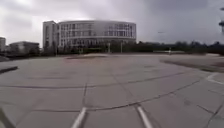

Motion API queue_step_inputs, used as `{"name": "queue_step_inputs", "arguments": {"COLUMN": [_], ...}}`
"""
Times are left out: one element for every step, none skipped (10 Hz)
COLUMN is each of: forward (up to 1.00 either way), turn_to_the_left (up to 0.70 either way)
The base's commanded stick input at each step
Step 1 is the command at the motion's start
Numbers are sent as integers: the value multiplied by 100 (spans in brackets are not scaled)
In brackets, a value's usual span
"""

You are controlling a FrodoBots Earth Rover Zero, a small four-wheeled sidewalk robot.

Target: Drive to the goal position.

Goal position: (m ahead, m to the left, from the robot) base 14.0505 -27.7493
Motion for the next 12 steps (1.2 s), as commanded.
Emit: {"name": "queue_step_inputs", "arguments": {"forward": [70,70,70,70,70,70,70,70,70,70,70,70], "turn_to_the_left": [-27,-27,0,0,0,0,0,0,0,0,0,0]}}
